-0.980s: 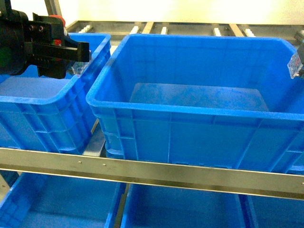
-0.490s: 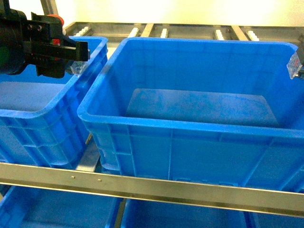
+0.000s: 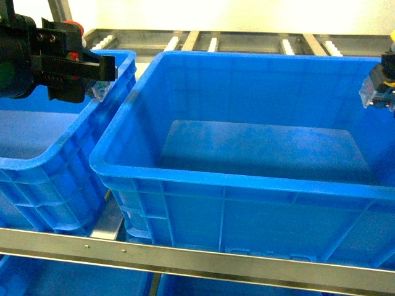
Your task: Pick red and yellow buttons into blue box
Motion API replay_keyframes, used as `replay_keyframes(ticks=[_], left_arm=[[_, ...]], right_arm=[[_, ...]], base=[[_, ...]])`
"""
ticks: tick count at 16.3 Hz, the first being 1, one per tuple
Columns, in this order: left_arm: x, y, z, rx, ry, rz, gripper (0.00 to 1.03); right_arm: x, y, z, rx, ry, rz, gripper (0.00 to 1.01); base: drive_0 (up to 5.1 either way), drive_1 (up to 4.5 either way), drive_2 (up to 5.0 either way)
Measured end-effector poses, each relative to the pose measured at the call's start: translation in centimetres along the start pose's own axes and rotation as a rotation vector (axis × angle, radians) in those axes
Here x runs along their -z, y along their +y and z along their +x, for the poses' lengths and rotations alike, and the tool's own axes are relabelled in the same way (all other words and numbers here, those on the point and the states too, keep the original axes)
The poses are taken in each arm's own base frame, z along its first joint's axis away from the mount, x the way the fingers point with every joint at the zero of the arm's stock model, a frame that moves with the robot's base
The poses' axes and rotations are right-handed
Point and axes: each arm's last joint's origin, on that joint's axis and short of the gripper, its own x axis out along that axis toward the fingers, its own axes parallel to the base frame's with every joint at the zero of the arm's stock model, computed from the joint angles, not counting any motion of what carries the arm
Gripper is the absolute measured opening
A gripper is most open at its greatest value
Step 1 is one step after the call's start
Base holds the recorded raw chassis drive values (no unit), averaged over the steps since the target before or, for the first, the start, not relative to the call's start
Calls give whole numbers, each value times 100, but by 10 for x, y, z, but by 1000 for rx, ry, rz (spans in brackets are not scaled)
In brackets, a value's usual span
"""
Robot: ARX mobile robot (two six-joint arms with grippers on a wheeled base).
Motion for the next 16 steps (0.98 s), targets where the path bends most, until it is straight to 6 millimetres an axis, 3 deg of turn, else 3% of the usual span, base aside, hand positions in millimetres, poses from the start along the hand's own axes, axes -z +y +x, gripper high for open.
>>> replay_keyframes(ticks=[3, 6, 8, 10, 11, 13, 16], left_arm=[[0, 0, 0, 0, 0, 0, 24], [0, 0, 0, 0, 0, 0, 24], [0, 0, 0, 0, 0, 0, 24], [0, 0, 0, 0, 0, 0, 24], [0, 0, 0, 1, 0, 0, 24], [0, 0, 0, 1, 0, 0, 24], [0, 0, 0, 1, 0, 0, 24]], right_arm=[[-8, 3, 31, -71, -13, -26, 26], [14, 9, 68, -137, 112, -42, 26], [29, 6, 73, -106, 177, -36, 26], [27, 1, 73, -92, 169, -35, 27], [27, 1, 73, -90, 168, -36, 33], [27, 1, 73, -89, 167, -36, 55], [27, 1, 73, -90, 167, -36, 96]], base=[[0, 0, 0], [0, 0, 0], [0, 0, 0], [0, 0, 0], [0, 0, 0], [0, 0, 0], [0, 0, 0]])
